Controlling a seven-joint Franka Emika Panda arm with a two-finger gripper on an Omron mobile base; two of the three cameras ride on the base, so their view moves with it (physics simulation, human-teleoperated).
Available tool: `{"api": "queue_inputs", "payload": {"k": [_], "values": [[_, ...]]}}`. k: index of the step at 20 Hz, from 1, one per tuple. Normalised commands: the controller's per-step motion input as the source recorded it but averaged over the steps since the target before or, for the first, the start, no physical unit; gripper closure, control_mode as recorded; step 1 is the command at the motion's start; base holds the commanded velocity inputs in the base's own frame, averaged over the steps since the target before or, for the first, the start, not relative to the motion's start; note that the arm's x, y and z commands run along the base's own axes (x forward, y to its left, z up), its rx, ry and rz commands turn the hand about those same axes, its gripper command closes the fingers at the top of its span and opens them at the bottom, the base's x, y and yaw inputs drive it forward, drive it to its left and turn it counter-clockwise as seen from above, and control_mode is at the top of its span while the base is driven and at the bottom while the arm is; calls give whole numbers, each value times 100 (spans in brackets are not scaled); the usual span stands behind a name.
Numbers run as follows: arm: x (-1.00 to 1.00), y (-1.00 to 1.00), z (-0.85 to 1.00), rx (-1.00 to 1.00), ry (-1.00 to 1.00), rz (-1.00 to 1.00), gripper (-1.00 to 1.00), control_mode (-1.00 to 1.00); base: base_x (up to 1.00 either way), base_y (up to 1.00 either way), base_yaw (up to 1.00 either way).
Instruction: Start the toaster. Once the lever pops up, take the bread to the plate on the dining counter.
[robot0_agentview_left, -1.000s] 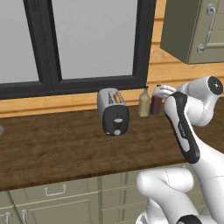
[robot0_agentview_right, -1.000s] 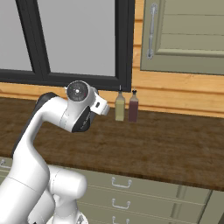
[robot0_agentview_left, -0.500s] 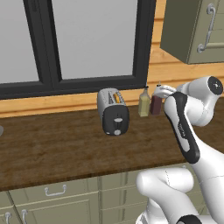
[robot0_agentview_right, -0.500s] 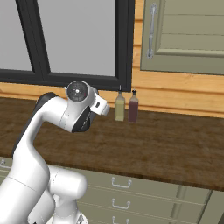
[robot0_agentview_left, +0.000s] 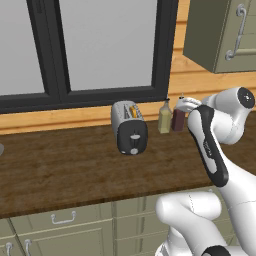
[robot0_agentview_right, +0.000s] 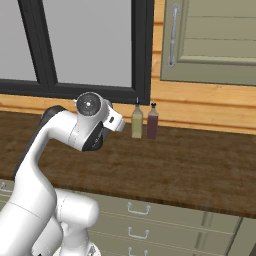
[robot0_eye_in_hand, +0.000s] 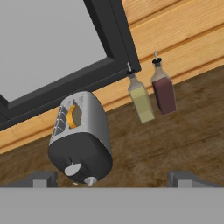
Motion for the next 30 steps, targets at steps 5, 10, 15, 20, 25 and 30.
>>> {"api": "queue_inputs", "payload": {"k": [5,10,15,20,25,30], "values": [[0,0,0,0,0,0,-100,-100,0,0,0],[0,0,0,0,0,0,-100,-100,0,0,0],[0,0,0,0,0,0,-100,-100,0,0,0],[0,0,0,0,0,0,-100,-100,0,0,0],[0,0,0,0,0,0,-100,-100,0,0,0],[0,0,0,0,0,0,-100,-100,0,0,0]]}}
